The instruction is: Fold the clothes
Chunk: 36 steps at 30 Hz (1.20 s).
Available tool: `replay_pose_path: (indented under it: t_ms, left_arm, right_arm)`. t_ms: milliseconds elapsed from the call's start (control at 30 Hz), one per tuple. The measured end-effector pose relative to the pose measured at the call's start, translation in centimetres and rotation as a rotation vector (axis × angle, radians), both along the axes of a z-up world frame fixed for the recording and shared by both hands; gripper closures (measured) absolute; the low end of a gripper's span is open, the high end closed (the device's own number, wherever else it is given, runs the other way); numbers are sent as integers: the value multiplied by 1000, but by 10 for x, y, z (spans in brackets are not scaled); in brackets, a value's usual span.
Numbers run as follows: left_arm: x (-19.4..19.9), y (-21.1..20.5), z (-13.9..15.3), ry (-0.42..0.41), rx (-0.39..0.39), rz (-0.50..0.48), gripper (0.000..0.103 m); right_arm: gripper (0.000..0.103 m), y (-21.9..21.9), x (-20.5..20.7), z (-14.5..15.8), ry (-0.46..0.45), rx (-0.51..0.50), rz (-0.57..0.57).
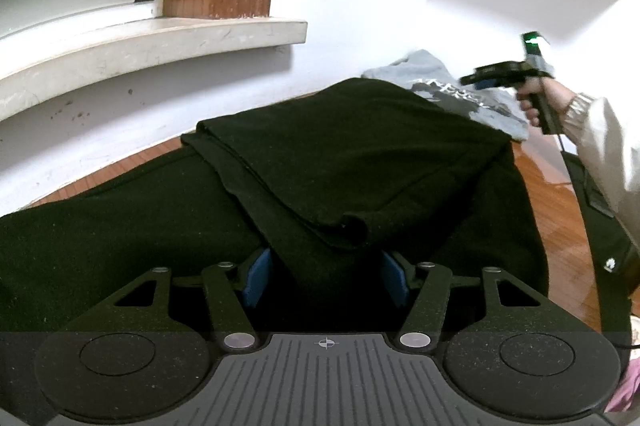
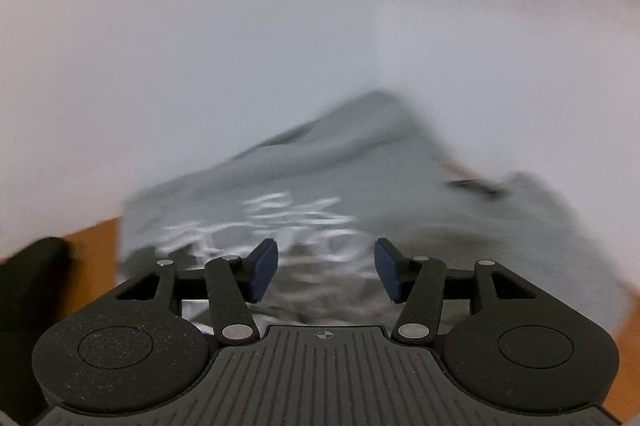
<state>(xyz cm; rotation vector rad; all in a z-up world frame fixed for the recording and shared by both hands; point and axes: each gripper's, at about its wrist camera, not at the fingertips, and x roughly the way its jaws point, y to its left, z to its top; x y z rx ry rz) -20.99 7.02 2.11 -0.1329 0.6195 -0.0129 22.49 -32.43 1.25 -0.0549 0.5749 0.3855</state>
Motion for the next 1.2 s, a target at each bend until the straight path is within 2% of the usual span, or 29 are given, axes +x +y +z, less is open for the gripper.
replay_pose_path:
  t_ms: [67, 167, 300, 367, 433, 533, 633, 800, 1000, 1200]
  left_arm:
    - [0, 0, 0, 1, 3, 1, 40]
    - [1, 0, 0, 2, 4, 2, 40]
    - [1, 1, 0, 2, 2, 0, 39]
    - [1, 0, 0, 5, 4, -4, 37]
    - [1, -3, 0, 11, 14, -13, 36]
    - [-7, -9, -1, 25, 70, -43, 36]
    - [-19, -7, -1, 28, 76, -61, 36]
    - [-38, -9, -1, 33, 109, -88, 36]
    - [-50, -7, 0, 29, 95, -99, 35]
    - [-50, -3, 2, 22, 65, -97, 34]
  right_arm:
    - [49, -15, -1, 0, 18, -51, -77]
    - [50, -27, 7, -12, 77, -74, -126]
    - [50, -23, 13, -27, 50, -68, -112]
    - [49, -17, 14, -26, 55, -83, -131]
    - [50, -12, -2, -16, 16, -121, -128]
    - [49, 3, -33, -3, -14, -79, 17]
    - [49, 29, -73, 2, -20, -53, 139]
    - [48, 88, -165, 5, -18, 4, 414]
    - [47, 161, -264, 8, 4, 26, 679]
    - [44, 215, -342, 14, 3, 1, 860]
